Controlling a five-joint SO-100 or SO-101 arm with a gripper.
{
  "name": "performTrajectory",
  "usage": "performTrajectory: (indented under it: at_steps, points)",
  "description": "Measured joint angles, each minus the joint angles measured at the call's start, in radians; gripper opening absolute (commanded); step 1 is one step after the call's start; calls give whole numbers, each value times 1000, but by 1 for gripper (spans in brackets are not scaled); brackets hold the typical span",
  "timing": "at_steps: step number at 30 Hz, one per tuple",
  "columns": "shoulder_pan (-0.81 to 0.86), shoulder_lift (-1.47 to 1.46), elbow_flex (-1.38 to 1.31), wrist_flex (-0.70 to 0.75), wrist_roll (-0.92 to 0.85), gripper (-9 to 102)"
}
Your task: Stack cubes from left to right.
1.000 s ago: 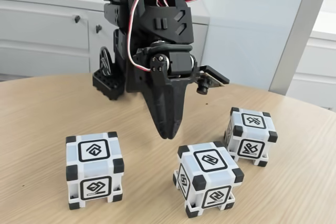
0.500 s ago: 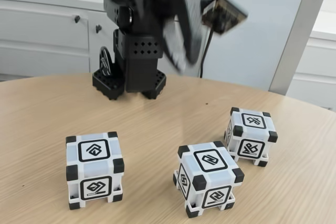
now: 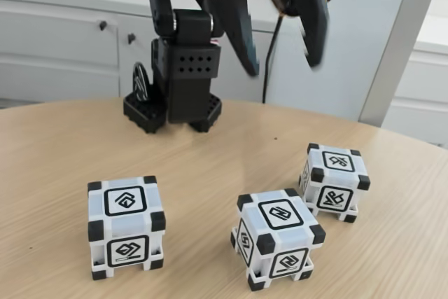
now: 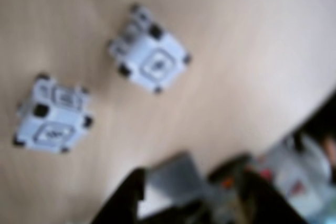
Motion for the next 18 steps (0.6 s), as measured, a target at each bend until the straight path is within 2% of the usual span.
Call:
performTrajectory:
  at_steps: [4, 18]
  points:
    - [-55, -163, -69, 55, -52, 32]
    - [-71, -588, -140, 57, -75, 36]
